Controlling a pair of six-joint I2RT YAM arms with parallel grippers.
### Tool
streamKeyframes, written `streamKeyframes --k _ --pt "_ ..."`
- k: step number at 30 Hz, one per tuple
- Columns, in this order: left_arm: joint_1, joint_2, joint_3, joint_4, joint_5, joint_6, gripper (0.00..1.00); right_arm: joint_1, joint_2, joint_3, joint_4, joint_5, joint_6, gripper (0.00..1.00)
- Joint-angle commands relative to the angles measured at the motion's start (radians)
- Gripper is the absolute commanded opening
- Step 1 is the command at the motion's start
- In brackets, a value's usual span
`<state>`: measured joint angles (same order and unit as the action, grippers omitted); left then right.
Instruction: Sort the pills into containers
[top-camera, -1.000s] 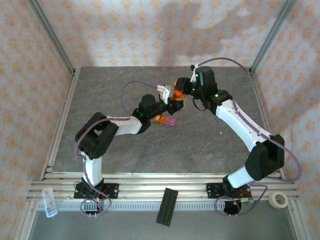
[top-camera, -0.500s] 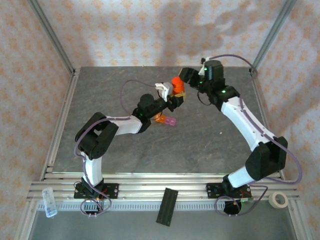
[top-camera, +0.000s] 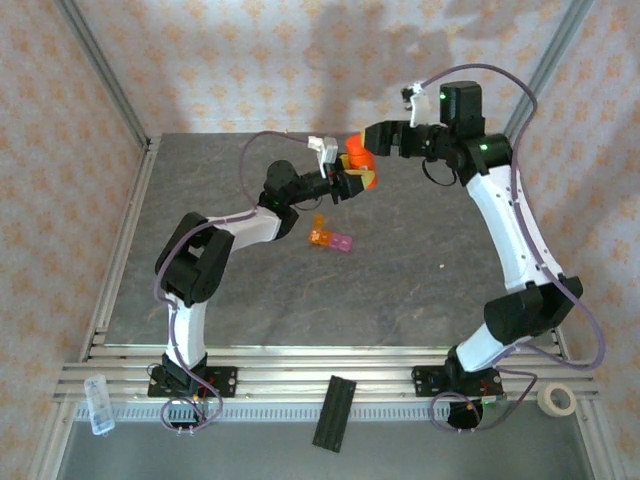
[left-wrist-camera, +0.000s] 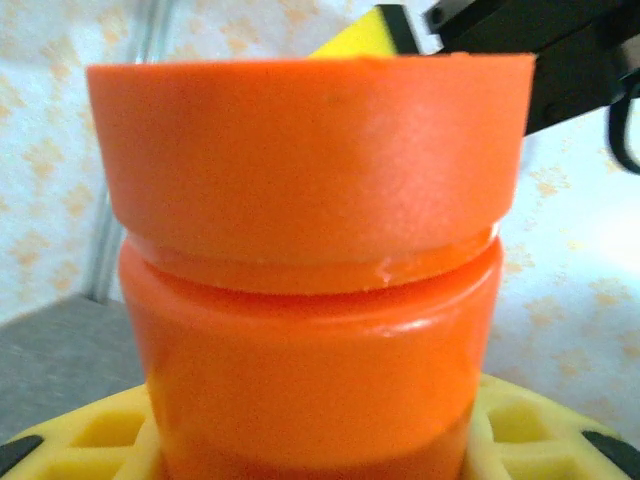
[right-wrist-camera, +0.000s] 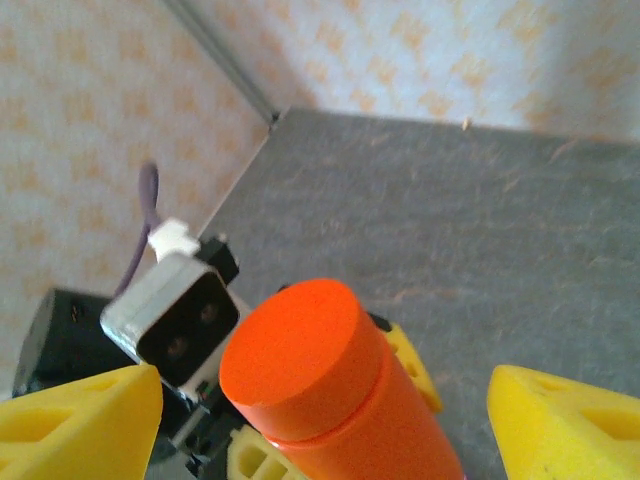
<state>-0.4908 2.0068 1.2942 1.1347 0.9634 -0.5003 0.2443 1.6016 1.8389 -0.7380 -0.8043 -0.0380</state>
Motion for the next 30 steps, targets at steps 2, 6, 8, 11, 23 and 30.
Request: streamKeyframes --k 2,6,8,11,23,30 --pt "0.001 0.018 0.048 0.051 0.117 -0.093 0.00 0.009 0.030 0.032 -0.156 -0.082 -0.125 0.84" --pt "0.001 0.025 0.057 0.051 0.132 -0.108 0.00 0.016 0.046 0.020 -0.162 -0.076 -0.132 0.84" --pt "0.001 0.031 0.063 0.052 0.136 -0.117 0.00 0.024 0.056 0.015 -0.162 -0.076 -0.132 0.83" --pt "0.001 0.042 0.077 0.052 0.146 -0.131 0.00 0.037 0.071 0.012 -0.153 -0.076 -0.127 0.78" --pt "0.002 0.052 0.052 0.046 0.121 -0.110 0.16 0.042 0.057 -0.065 0.024 0.019 0.012 0.28" --pt "0.017 0.014 -0.061 0.072 0.079 -0.051 1.00 0.008 -0.082 -0.358 0.363 0.307 0.227 0.27"
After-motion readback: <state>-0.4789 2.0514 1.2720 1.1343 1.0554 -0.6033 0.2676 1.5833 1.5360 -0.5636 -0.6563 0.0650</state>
